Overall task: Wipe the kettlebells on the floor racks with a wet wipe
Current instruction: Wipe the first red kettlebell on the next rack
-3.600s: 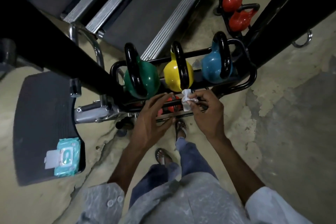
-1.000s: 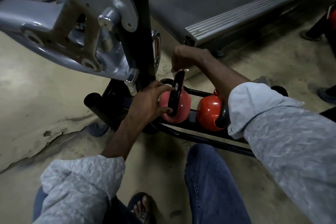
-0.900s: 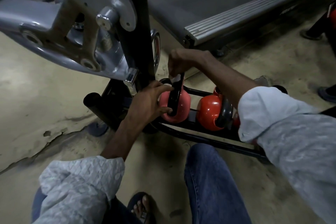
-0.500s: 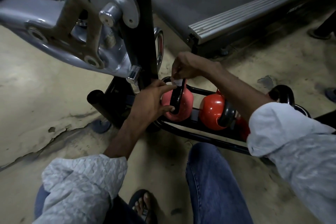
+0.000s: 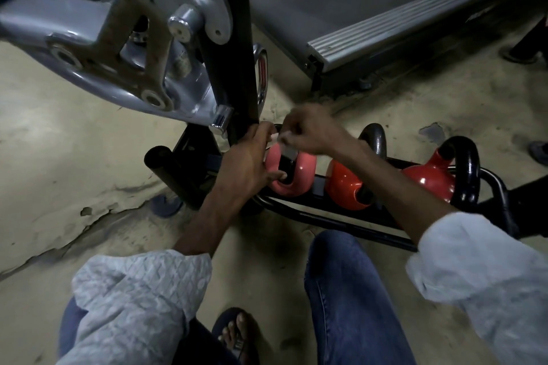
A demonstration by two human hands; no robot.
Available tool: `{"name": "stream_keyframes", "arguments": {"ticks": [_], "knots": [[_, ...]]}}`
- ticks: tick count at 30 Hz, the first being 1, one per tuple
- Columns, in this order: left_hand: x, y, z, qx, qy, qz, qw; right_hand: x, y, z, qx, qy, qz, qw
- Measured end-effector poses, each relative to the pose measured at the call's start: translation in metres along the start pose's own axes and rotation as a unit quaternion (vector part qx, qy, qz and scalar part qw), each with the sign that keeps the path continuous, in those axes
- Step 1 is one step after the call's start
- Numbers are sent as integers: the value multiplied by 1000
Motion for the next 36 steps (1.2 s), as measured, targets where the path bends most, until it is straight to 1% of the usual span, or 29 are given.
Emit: {"name": "stream_keyframes", "arguments": {"ticks": [1,2,3,5,6,8,12,15,17,18,20,23,25,27,30,33,36], "knots": [[-1,0,1,6,-6,1,1000,11,-5,4,9,21,18,1000],[-2,1,2,10,-10,6,1000,19,-9,4,-6,24,18,1000],[-2,1,4,14,-10,17,1000,25,-12,1,-43,11,-4,999],[-4,0,10,29,-11,53,998,32,-20,-7,-125,-20,-80,989],[-4,-1,13,38,-16,71,997,37,-26,-8,-139,-26,-113,984],[-4,-5,19,46,-33,94,994,51,-41,-4,-132,-8,-137,982],[-2,-10,25,22,-62,101,993,79,-63,0,-109,48,-158,980],[-3,-9,26,3,-61,106,993,85,-78,-2,-95,41,-183,978],[-3,-11,28,6,-62,107,992,93,-89,-2,-117,27,-193,974],[-3,-12,28,8,-60,110,992,98,-94,-1,-148,14,-198,969],[-4,-13,29,18,-56,110,992,107,-102,4,-242,-51,-214,945],[-5,-11,28,34,-47,97,994,110,-112,19,-350,-172,-261,883],[-5,-10,26,36,-44,91,994,101,-109,27,-391,-217,-294,845],[-5,-10,24,41,-49,82,995,85,-98,27,-422,-241,-310,817],[-7,-9,22,49,-44,71,995,56,-79,17,-438,-273,-302,802],[-8,-11,22,58,-35,65,996,18,-63,-4,-430,-299,-287,802],[-9,-12,23,60,-32,66,996,-18,-53,-31,-444,-348,-230,793]]}}
Point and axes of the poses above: each hand's wrist, its own x-axis away from the middle knuckle, its own y-axis out of the back of the hand, z = x × y, the point moved 1 cm from there along -x, towards the middle knuckle, and after that the axes turned 14 degrees about -y, right-handed, at the moved point
